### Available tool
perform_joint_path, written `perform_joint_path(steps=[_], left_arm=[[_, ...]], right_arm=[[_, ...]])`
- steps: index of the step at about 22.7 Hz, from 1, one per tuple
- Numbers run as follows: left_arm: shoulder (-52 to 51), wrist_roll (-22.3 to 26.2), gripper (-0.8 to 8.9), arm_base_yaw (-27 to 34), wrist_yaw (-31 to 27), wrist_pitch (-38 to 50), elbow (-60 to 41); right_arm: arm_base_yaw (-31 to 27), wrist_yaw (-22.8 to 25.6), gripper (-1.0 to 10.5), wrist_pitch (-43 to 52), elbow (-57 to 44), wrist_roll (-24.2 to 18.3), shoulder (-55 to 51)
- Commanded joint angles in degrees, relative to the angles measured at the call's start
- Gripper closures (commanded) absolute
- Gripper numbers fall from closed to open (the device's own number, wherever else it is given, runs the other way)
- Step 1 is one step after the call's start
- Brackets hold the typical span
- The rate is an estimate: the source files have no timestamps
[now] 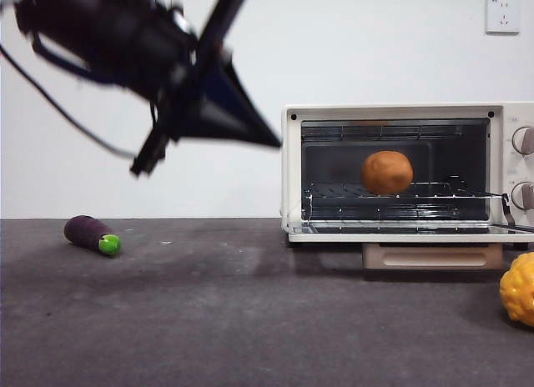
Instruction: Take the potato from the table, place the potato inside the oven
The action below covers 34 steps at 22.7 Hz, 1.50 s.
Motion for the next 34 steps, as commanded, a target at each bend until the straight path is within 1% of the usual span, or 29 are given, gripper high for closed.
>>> perform_joint_path(steps=[1, 6, 10, 16, 20, 29, 34], left_arm=[[4.52, -4.2, 8.22, 1.66, 0.57, 1.44, -0.24], [11.15, -7.06, 8.22, 3.13, 0.66, 3.52, -0.22], [15.37, -9.18, 8.22, 3.21, 2.45, 6.75, -0.22], [19.74, -16.33, 8.22, 3.21, 3.56, 13.92, -0.17], [21.2, -21.35, 8.22, 3.21, 3.17, 17.4, 0.11], [22.08, -24.81, 8.22, 3.19, 0.57, 17.42, 2.47], [22.08, -25.03, 8.22, 3.21, -0.09, 16.41, 3.96]], right_arm=[[-0.04, 0.02, 8.9, -1.42, -1.51, -0.44, -0.02], [-0.04, 0.0, 8.9, -1.42, -3.78, -0.39, -0.02], [-0.04, 0.02, 8.9, -1.42, -4.28, -0.37, -0.02], [-0.04, 0.04, 8.9, -1.42, -4.39, -0.35, -0.02], [-0.04, 0.09, 8.9, -1.42, -4.42, -0.37, 0.0], [-0.04, 1.09, 8.9, -1.42, -4.46, -0.35, -0.02], [-0.04, 1.11, 8.9, -1.42, -4.46, -0.17, 0.0]])
